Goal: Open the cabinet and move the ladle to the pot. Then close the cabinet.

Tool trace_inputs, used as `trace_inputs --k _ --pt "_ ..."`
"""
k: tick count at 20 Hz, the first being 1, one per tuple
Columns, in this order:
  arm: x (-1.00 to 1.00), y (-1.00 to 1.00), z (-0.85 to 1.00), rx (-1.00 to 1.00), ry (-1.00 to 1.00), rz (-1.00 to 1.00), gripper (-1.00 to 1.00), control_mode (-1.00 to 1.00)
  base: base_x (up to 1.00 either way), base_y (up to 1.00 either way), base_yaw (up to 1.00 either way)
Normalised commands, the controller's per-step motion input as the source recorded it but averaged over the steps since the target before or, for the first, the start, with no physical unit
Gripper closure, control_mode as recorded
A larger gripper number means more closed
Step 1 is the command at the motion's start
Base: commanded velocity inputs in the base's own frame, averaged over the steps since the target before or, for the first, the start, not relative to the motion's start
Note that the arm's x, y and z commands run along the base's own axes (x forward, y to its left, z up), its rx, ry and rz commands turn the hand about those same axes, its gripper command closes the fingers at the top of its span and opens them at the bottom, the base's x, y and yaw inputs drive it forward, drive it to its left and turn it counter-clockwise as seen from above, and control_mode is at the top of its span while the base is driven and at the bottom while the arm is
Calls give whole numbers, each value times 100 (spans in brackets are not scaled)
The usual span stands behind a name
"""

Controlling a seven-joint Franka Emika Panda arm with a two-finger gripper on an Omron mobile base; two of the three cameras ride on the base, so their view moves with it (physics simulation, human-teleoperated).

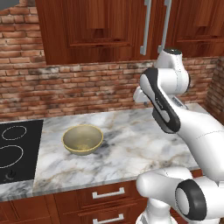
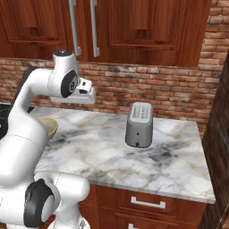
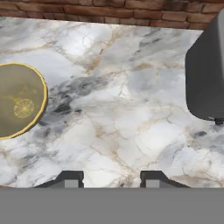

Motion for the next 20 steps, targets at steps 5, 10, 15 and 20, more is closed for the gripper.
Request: trace_inputs --k 5,10,15,20 --pt "-30 0 2 0 -8 -1 -100 -100 0 0 0" --pt "-45 -3 44 0 -33 -11 -100 -100 0 0 0" --pt "-14 -23 67 0 -23 -19 -100 -100 0 0 0" --pt "0 -25 63 0 -17 -18 -100 -100 0 0 0"
